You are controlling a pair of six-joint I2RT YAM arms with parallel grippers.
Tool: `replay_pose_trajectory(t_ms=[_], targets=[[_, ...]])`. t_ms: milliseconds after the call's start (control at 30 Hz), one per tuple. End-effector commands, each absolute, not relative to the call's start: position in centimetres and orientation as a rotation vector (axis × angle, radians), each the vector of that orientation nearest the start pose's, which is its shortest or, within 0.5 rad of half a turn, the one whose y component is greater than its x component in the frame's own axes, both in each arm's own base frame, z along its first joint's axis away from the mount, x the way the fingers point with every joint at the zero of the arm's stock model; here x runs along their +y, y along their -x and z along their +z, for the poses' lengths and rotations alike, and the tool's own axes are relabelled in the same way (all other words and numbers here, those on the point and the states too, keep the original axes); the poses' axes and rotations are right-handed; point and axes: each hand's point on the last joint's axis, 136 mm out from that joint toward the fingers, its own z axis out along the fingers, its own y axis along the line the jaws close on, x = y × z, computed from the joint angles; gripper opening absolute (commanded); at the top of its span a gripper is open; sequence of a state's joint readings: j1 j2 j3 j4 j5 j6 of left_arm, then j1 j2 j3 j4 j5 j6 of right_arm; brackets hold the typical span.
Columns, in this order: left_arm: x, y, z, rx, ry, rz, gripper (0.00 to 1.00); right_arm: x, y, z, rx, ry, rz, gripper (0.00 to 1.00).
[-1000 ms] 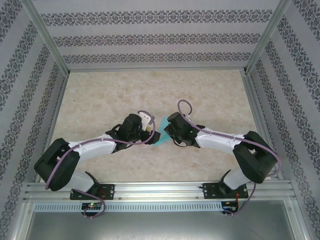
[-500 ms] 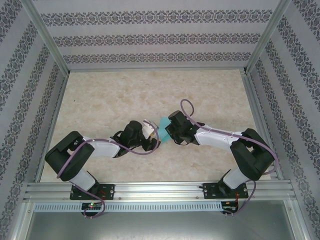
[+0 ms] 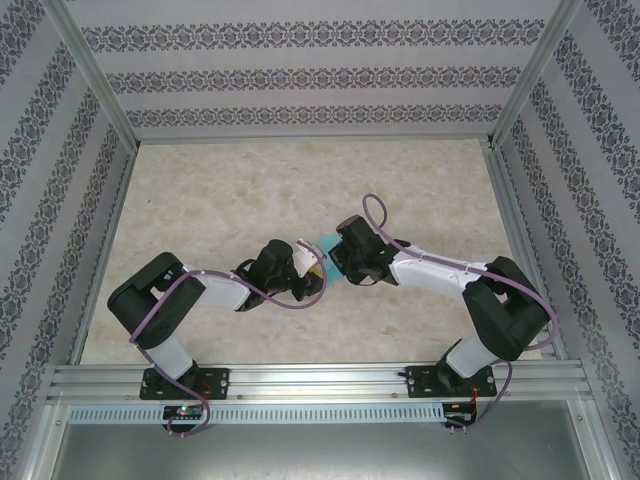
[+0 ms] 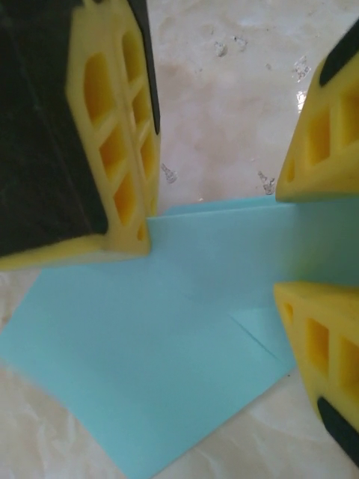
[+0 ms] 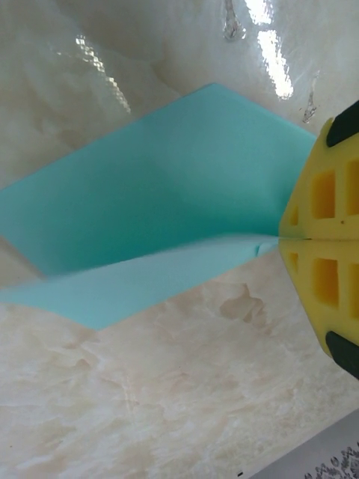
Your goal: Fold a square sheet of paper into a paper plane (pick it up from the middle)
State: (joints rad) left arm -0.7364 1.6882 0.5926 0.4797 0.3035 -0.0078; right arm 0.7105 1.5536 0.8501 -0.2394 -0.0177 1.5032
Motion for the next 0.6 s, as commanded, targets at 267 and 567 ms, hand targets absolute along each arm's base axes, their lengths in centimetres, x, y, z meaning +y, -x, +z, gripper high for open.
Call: replay_pose_trajectory(t_ms=[267, 567], targets=[[-32.0, -27.6, 4.8, 2.033, -0.904, -0.747, 0.15, 25.0, -30.5, 8.4, 2.531, -0.925, 0.9, 0.43], [-32.0, -27.5, 5.3, 2.08, -0.787, -0.823, 0.16, 23.6, -30.4, 10.2, 2.456, -0.544, 1.036, 0.61]])
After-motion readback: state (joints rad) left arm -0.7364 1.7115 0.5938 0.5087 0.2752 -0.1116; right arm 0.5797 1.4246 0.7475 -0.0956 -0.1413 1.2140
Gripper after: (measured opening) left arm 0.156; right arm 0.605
